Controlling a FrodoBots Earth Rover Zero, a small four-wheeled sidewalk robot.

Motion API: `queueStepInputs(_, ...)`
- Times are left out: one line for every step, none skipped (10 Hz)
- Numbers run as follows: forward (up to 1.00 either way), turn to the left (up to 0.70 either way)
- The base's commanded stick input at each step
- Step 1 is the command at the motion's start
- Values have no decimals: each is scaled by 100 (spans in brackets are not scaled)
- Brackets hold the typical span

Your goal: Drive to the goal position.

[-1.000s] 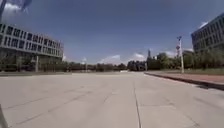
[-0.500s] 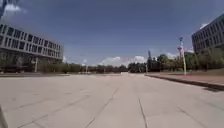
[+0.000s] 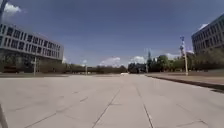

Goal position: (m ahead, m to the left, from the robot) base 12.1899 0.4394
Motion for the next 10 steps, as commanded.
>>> queueStepInputs(70,2)
queueStepInputs(70,2)
queueStepInputs(70,2)
queueStepInputs(70,2)
queueStepInputs(70,2)
queueStepInputs(70,2)
queueStepInputs(70,2)
queueStepInputs(70,2)
queueStepInputs(70,2)
queueStepInputs(70,2)
